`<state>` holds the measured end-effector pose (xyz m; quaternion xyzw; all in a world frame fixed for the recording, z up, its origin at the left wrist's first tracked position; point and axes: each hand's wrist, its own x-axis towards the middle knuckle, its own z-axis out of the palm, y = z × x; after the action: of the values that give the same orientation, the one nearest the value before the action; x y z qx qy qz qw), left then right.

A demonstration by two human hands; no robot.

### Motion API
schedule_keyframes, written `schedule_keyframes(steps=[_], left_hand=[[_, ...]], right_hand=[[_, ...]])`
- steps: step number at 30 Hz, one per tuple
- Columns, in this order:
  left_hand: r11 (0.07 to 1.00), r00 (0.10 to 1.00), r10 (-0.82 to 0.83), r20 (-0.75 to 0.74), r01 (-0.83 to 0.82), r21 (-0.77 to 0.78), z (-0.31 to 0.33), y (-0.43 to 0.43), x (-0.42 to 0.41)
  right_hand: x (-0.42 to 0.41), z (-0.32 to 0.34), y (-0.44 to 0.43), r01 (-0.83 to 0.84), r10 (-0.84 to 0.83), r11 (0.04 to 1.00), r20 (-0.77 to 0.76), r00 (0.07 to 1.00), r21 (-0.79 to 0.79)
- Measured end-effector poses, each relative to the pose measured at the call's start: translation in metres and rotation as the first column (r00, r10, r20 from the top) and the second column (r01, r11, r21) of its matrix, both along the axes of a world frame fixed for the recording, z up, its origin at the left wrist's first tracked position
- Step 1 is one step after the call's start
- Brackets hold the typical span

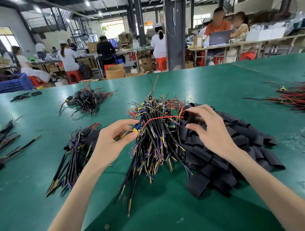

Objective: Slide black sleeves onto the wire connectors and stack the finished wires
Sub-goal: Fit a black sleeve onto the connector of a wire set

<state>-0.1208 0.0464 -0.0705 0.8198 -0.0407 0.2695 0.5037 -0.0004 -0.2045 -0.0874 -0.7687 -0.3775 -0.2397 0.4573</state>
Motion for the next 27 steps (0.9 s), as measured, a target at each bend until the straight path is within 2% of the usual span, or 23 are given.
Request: schedule_keyframes(steps=[2,6,11,19,27], left_hand=[[1.000,1.000,-0.029,-0.006,0.029,0.003,-0.001,-0.002,0.000],[0.997,0.997,-0.069,-0.033,0.070,0.032,-0.005,-0.009,0.001],[0.998,0.998,-0.044,-0.043,0.046,0.035,-0.010,-0.018,0.005],[0.990,0.993,-0.106,-0.045,0.110,0.093,-0.012,-0.027,0.005],[0.985,0.980,-0.142,-0.139,0.154,0.076,-0.014,-0.031,0.004]], right_hand=[[-0.001,0.002,-0.001,0.050,-0.048,0.998,0.052,0.998,-0.047],[-0.006,0.002,0.001,0.179,-0.112,0.962,0.303,0.946,-0.204],[-0.019,-0.001,0.010,0.177,-0.024,0.934,0.440,0.898,-0.311],[-0.037,-0.011,0.028,0.020,0.102,0.950,0.369,0.924,-0.312],[-0.038,-0.013,0.028,-0.050,0.159,0.947,0.330,0.931,-0.317]])
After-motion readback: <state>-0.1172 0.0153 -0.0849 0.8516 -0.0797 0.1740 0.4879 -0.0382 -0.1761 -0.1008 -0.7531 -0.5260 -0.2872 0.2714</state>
